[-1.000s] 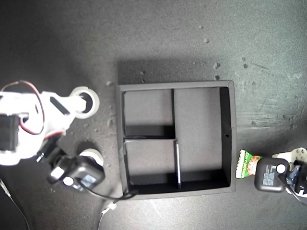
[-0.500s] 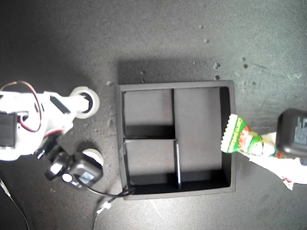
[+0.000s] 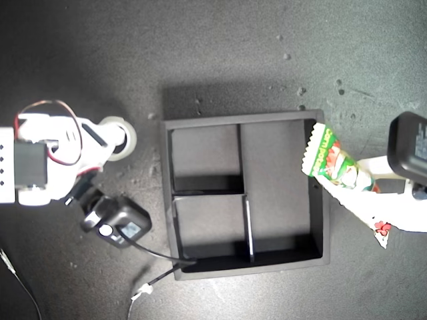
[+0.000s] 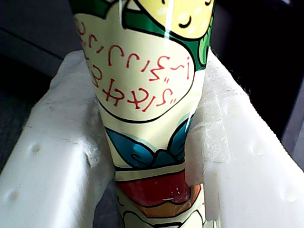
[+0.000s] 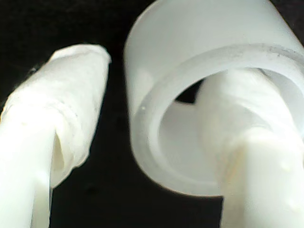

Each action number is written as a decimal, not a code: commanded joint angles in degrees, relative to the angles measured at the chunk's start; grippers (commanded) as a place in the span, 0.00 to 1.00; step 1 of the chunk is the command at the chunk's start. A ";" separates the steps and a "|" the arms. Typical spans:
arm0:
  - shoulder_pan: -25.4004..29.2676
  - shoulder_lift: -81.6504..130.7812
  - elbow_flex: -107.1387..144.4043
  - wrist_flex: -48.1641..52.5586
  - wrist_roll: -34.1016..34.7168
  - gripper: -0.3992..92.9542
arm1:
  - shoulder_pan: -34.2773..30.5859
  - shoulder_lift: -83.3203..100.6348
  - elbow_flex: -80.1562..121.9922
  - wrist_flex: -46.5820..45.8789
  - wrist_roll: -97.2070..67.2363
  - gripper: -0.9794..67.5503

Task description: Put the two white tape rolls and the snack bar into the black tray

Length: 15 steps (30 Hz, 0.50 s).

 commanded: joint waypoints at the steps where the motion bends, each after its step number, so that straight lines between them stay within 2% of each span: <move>1: -1.67 0.09 -2.72 -1.14 2.02 0.06 | 0.97 0.00 -4.48 3.16 0.44 0.00; 4: -2.64 1.58 -3.60 0.53 3.34 0.01 | 1.41 -0.18 -5.10 5.63 1.93 0.00; 10: -3.52 9.93 -6.86 9.05 6.42 0.01 | 1.41 -0.18 -7.38 15.73 6.42 0.00; 15: -5.71 15.47 -16.87 19.25 10.81 0.01 | 1.05 -0.18 -7.91 19.51 9.76 0.00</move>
